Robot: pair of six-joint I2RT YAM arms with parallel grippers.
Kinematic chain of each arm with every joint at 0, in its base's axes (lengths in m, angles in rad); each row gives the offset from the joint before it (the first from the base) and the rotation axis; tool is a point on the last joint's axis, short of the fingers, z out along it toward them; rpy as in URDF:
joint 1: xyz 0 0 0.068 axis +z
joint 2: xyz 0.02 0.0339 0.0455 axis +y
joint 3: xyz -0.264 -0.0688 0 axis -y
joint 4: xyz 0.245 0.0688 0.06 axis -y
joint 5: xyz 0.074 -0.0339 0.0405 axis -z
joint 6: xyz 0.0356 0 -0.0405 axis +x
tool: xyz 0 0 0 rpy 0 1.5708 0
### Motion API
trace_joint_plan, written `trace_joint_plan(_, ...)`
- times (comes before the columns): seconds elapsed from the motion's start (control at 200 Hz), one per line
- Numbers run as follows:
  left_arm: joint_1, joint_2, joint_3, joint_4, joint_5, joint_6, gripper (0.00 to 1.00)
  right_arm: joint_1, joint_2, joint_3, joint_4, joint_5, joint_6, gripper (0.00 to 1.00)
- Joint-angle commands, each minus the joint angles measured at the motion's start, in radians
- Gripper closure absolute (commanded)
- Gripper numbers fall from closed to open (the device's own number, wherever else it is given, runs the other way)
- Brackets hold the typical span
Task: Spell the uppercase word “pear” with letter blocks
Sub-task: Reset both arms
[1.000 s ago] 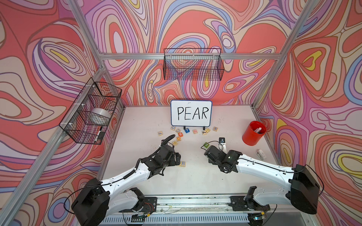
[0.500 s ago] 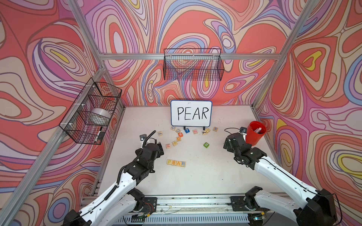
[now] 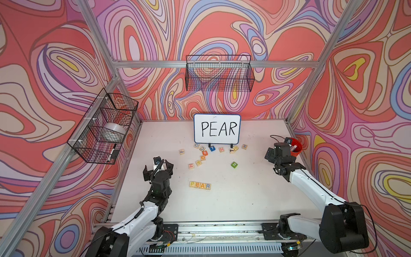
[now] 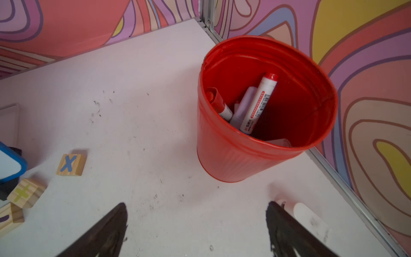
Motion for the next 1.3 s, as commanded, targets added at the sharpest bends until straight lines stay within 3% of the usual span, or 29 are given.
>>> trace_joint_plan(0.0, 0.023, 0.152, -0.012, 0.273, 0.081, 0.05, 0.0, -0.024, 0.012, -0.066, 0.218, 0.074, -0.052, 0.01)
trace_joint_plan(0.145, 0.029, 0.385, 0.028, 0.507, 0.098, 0.127, 0.0, -0.119, 0.038, -0.109, 0.297, 0.034, -0.066, 0.02)
trace_joint_plan(0.165, 0.031, 0.407, 0.04, 0.52, 0.081, 0.115, 0.0, -0.127, 0.048, -0.111, 0.359, -0.049, -0.08, 0.02)
trace_joint_plan(0.225, 0.042, 0.479, 0.056, 0.549, 0.101, 0.077, 0.0, -0.135, 0.074, -0.133, 0.444, -0.084, -0.1, 0.02)
trace_joint_plan(0.291, 0.041, 0.557, 0.067, 0.636, 0.129, 0.125, 0.0, -0.137, 0.105, -0.152, 0.528, -0.125, -0.11, 0.02)
trace_joint_plan(0.416, 0.072, 0.49, 0.065, 0.505, 0.223, 0.073, 0.0, -0.137, 0.18, -0.167, 0.661, -0.192, -0.133, 0.02)
trace_joint_plan(0.586, 0.139, 0.553, 0.057, 0.547, 0.379, 0.038, 0.0, -0.136, 0.292, -0.219, 0.882, -0.197, -0.183, 0.02)
trace_joint_plan(0.646, 0.141, 0.588, 0.063, 0.601, 0.38, 0.054, 0.0, -0.137, 0.309, -0.23, 0.927, -0.2, -0.189, 0.02)
trace_joint_plan(0.897, 0.166, 0.535, 0.177, 0.295, 0.416, 0.015, 0.0, -0.137, 0.389, -0.255, 1.091, -0.333, -0.238, 0.01)
trace_joint_plan(1.092, 0.191, 0.539, 0.199, 0.254, 0.457, 0.001, 0.0, -0.135, 0.487, -0.308, 1.292, -0.363, -0.251, 0.02)
trace_joint_plan(1.297, 0.237, 0.534, 0.222, 0.196, 0.528, -0.031, 0.0, -0.135, 0.486, -0.241, 1.161, -0.435, -0.28, 0.02)
